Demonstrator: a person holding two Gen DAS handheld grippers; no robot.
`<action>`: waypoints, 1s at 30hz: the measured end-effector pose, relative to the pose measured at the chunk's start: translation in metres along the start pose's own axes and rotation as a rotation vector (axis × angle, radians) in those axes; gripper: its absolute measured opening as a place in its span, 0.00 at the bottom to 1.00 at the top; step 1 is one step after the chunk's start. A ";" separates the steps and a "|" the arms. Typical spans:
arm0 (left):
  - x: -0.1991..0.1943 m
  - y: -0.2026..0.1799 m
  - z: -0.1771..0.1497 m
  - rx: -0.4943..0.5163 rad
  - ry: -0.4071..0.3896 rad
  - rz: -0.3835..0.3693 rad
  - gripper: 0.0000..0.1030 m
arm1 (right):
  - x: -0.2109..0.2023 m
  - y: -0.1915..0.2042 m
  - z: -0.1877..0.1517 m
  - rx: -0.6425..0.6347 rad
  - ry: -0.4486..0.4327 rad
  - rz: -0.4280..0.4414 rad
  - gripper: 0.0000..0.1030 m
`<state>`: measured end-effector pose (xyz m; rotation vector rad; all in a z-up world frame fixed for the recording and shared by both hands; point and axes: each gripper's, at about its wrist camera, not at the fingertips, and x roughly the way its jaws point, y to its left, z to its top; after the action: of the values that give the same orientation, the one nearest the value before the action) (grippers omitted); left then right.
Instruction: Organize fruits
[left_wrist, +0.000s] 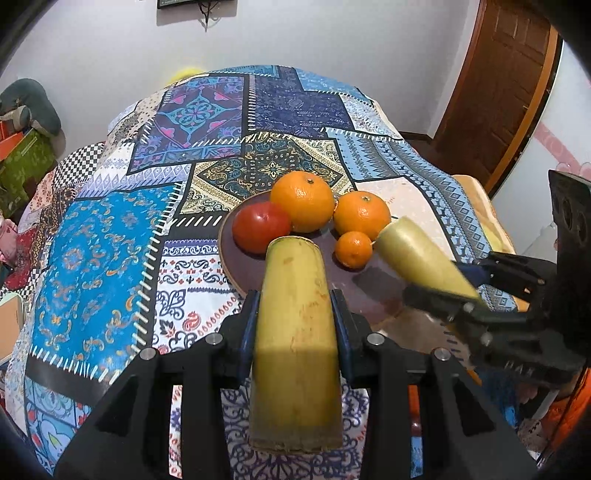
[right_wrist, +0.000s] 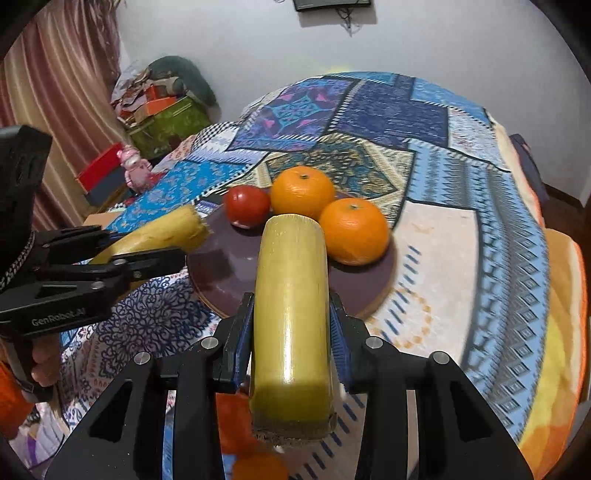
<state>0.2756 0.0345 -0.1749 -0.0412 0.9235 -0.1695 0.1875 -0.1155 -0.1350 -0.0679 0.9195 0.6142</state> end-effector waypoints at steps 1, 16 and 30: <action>0.003 0.000 0.002 0.000 0.004 0.002 0.36 | 0.003 0.002 0.001 -0.009 0.006 0.006 0.33; 0.035 0.005 0.008 -0.025 0.054 -0.009 0.36 | 0.031 0.008 0.010 -0.036 0.082 0.053 0.33; 0.033 0.005 0.017 -0.012 0.032 -0.002 0.36 | 0.044 0.012 0.018 -0.075 0.122 0.062 0.34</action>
<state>0.3094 0.0334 -0.1908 -0.0509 0.9570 -0.1671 0.2142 -0.0796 -0.1551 -0.1450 1.0191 0.7083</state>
